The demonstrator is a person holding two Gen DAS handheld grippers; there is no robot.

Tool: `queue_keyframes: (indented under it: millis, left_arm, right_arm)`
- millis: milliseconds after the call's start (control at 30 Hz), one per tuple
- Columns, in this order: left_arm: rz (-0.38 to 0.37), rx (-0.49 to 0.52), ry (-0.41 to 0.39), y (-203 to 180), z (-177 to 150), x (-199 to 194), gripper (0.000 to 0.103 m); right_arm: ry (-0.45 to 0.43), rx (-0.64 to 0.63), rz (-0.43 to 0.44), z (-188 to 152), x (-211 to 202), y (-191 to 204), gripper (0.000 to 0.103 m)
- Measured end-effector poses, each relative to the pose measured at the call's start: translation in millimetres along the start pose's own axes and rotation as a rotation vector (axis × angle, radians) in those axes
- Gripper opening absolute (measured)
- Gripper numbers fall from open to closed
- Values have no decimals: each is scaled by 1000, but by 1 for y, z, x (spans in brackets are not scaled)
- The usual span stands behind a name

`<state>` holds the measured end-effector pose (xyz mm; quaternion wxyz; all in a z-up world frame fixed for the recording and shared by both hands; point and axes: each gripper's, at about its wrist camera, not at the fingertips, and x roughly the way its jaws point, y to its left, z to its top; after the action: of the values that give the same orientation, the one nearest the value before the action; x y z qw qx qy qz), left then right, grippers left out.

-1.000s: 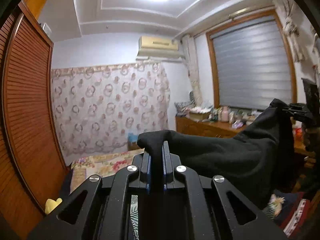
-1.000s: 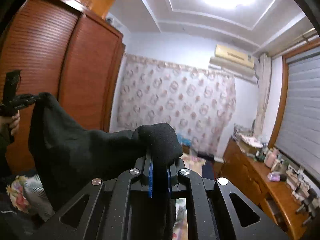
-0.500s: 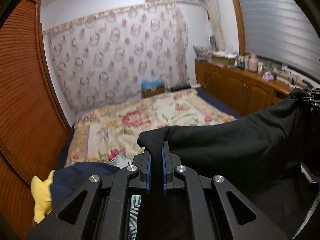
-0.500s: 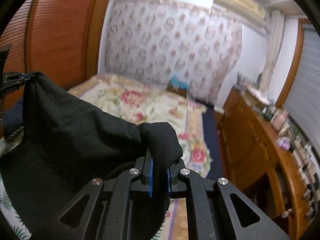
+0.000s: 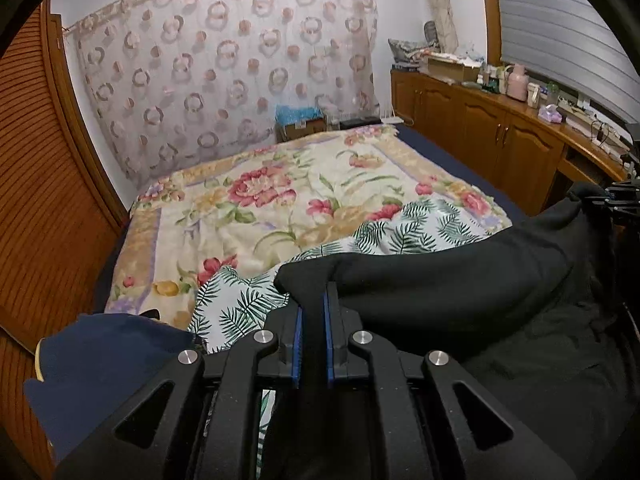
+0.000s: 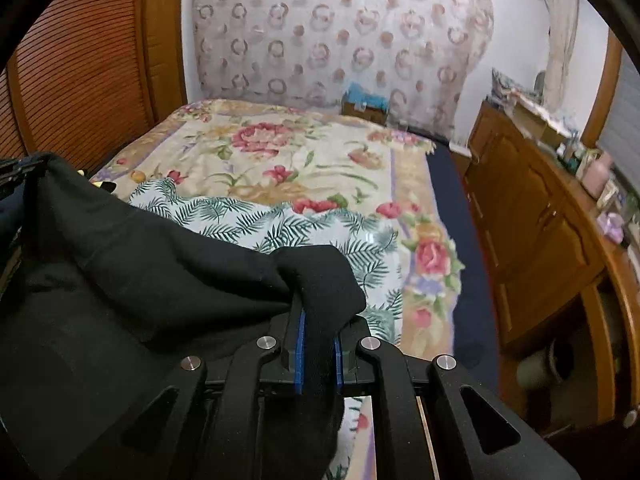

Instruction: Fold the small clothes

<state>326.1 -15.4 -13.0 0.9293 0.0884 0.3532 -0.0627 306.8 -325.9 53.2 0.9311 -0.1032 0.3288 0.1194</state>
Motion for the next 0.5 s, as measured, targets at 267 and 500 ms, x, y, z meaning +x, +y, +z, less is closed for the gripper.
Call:
queue_keyframes:
  millis: [267,500]
  left_arm:
    - [-54,-63,44,7,-11,0,31]
    - [-105,-66,47,-2,-34,-20,64]
  right_arm:
    - [8,77,37,-13,1,-8,30]
    - [-35,123,44,-44,-25,-2,51]
